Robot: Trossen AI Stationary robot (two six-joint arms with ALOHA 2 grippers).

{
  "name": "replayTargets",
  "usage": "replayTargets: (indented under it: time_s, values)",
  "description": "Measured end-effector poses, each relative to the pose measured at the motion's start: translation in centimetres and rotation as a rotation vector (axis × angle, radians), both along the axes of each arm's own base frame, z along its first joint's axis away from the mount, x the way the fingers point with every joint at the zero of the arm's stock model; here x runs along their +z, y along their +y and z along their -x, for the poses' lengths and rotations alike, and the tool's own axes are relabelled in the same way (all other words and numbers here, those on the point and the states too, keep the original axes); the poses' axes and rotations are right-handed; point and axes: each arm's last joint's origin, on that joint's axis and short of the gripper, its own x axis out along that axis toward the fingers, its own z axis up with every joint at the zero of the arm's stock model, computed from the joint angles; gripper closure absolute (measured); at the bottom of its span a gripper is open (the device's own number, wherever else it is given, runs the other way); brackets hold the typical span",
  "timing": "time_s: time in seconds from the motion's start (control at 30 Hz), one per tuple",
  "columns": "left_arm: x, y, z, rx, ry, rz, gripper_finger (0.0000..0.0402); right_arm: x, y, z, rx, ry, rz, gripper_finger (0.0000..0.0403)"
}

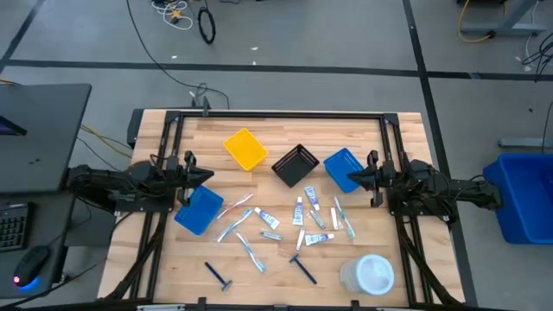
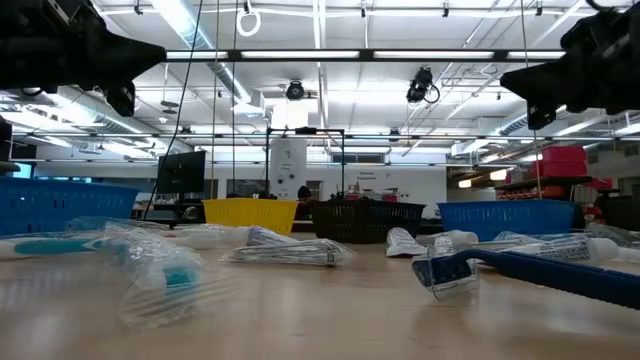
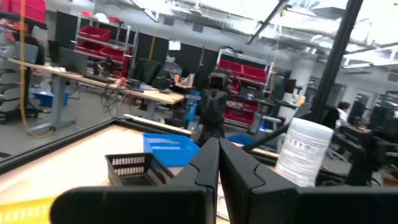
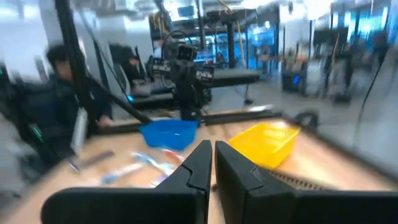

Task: Pick & Place Travel size toiletries
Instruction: Put the orange toothbrush into the left blue bin

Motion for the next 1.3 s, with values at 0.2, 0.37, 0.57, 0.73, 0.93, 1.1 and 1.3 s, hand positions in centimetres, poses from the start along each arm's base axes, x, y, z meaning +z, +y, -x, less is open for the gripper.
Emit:
replayTargets:
  time_s: [0.2,0.37,0.57,0.73,0.93,1.1,1.3]
  values:
    - [-0.1,0.0,-0.3,-0.003,0.014,0.016,0.0358,0.2,-0.2,0.0,-0.047,-0.024,-0.066,0.0373]
    - [0.1,-0.1,-1.0,0.001,0.036,0.043,0.0328,0.8,-0.8,0.2,-0.272,-0.084,-0.038,0.0374]
    - [2.3,-0.2,-2.5,0.017,0.145,-0.048,0.0304,3.4,-1.0,1.0,-0.4,-0.341,0.064,0.0374]
    - [4.2,-0.4,-4.4,0.018,0.275,-0.07,0.0288,4.3,-0.5,0.4,-0.219,-0.423,0.138,0.0373]
    - [5.8,-0.7,-7.5,0.015,0.454,-0.088,0.0272,5.3,-0.8,-2.7,-0.189,-0.242,0.119,0.0372]
    - [5.7,-1.0,-10.1,0.02,0.603,-0.066,0.0264,6.1,-0.9,-6.8,-0.102,-0.064,0.133,0.0372]
    - [4.4,-1.3,-12.9,0.028,0.763,-0.016,0.0264,4.6,-1.3,-10.6,-0.1,0.103,0.131,0.0373]
